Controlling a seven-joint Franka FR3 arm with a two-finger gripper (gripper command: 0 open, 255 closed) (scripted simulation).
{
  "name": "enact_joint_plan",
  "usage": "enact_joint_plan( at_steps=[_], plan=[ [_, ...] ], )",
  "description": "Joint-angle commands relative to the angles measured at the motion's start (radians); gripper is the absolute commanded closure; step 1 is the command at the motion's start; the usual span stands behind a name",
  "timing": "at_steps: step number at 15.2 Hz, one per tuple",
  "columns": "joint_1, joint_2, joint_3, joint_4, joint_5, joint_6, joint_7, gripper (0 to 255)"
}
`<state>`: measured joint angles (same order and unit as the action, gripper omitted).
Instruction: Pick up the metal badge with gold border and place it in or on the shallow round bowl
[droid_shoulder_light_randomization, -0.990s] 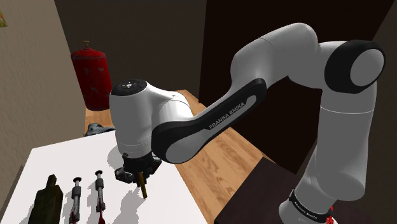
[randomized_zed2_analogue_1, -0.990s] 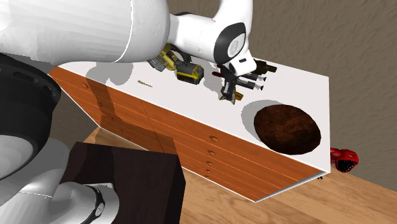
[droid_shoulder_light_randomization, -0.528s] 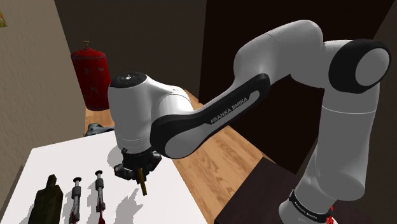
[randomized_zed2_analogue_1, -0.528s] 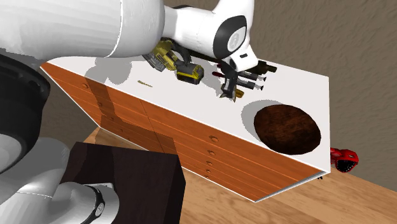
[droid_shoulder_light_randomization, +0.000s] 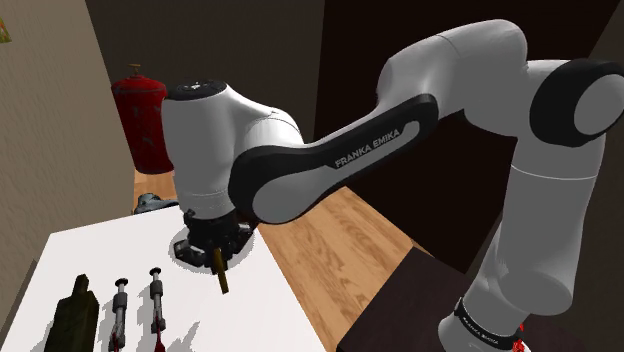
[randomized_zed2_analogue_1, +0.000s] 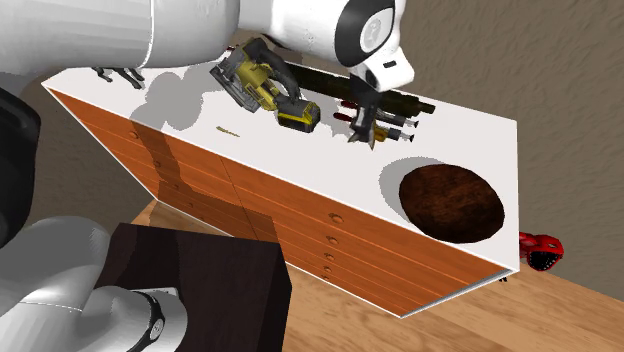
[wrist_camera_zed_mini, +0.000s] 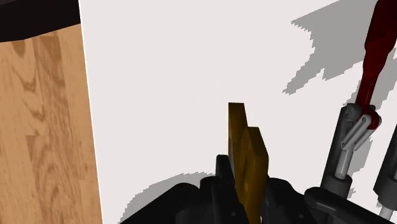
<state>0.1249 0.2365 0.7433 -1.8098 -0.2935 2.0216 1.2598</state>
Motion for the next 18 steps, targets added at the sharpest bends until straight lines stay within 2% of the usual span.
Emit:
enact_joint_plan(
  at_steps=[1, 12, 18],
  plan=[
    [-0.002, -0.009, 0.003, 0.017, 0.009, -0.023, -0.008, 255],
    [-0.003, -0.036, 0.013, 0.123, 0.040, -0.146, -0.038, 255],
    [-0.054, 0.035, -0.036, 0.210, 0.007, -0.161, -0.145, 255]
  ],
)
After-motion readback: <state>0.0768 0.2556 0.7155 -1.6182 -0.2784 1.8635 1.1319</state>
